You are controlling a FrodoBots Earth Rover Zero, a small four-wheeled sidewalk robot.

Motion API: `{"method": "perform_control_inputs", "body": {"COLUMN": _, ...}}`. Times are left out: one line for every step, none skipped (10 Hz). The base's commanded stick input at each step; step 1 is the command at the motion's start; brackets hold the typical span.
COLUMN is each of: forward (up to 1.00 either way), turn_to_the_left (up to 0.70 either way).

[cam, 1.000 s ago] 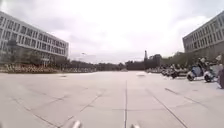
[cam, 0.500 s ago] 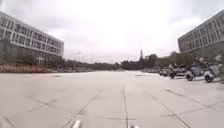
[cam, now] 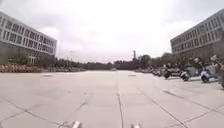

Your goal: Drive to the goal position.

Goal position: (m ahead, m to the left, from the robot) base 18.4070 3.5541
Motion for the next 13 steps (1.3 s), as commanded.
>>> {"method": "perform_control_inputs", "body": {"forward": 0.70, "turn_to_the_left": 0.00}}
{"method": "perform_control_inputs", "body": {"forward": 0.70, "turn_to_the_left": 0.00}}
{"method": "perform_control_inputs", "body": {"forward": 0.70, "turn_to_the_left": 0.00}}
{"method": "perform_control_inputs", "body": {"forward": 0.70, "turn_to_the_left": 0.00}}
{"method": "perform_control_inputs", "body": {"forward": 0.70, "turn_to_the_left": 0.00}}
{"method": "perform_control_inputs", "body": {"forward": 0.70, "turn_to_the_left": 0.00}}
{"method": "perform_control_inputs", "body": {"forward": 0.70, "turn_to_the_left": 0.00}}
{"method": "perform_control_inputs", "body": {"forward": 0.70, "turn_to_the_left": 0.00}}
{"method": "perform_control_inputs", "body": {"forward": 0.70, "turn_to_the_left": 0.03}}
{"method": "perform_control_inputs", "body": {"forward": 0.70, "turn_to_the_left": 0.19}}
{"method": "perform_control_inputs", "body": {"forward": 0.70, "turn_to_the_left": 0.35}}
{"method": "perform_control_inputs", "body": {"forward": 0.70, "turn_to_the_left": 0.31}}
{"method": "perform_control_inputs", "body": {"forward": 0.70, "turn_to_the_left": 0.09}}
